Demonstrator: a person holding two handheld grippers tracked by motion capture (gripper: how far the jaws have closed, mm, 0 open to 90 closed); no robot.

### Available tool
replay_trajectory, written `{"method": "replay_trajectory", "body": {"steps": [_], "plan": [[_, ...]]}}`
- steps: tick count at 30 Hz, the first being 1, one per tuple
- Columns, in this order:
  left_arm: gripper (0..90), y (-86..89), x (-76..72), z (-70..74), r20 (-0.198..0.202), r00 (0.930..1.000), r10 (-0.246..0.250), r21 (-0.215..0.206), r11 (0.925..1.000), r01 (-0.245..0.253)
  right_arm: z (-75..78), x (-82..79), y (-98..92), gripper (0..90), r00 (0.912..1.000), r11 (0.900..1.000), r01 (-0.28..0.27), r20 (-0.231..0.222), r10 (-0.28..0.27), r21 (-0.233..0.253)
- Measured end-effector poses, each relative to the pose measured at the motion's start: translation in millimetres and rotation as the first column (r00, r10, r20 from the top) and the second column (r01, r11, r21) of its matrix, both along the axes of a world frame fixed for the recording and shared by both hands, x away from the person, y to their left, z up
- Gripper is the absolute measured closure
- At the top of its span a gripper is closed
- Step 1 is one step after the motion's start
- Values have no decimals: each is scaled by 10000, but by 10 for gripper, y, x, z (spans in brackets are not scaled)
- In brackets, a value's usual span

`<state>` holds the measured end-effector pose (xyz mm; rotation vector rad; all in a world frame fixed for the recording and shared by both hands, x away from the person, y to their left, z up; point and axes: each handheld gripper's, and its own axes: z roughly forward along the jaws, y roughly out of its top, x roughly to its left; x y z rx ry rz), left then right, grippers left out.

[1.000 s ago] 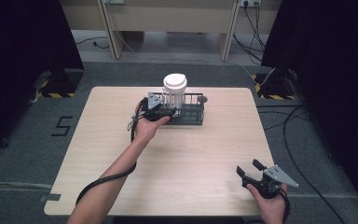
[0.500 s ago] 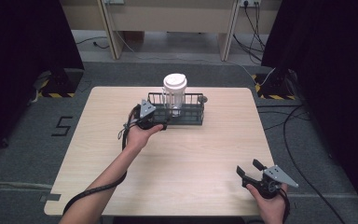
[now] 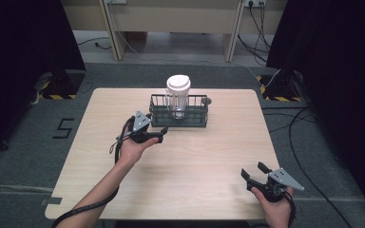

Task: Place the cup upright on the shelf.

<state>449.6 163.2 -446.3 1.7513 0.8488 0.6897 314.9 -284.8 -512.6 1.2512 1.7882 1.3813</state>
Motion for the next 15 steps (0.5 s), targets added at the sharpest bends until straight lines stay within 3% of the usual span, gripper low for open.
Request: {"method": "replay_trajectory", "body": {"steps": [15], "plan": [[145, 363, -473, -148, -51, 9998, 170, -59, 9998, -170, 1, -4, 7, 224, 10000, 10000, -3, -15, 3, 7]]}}
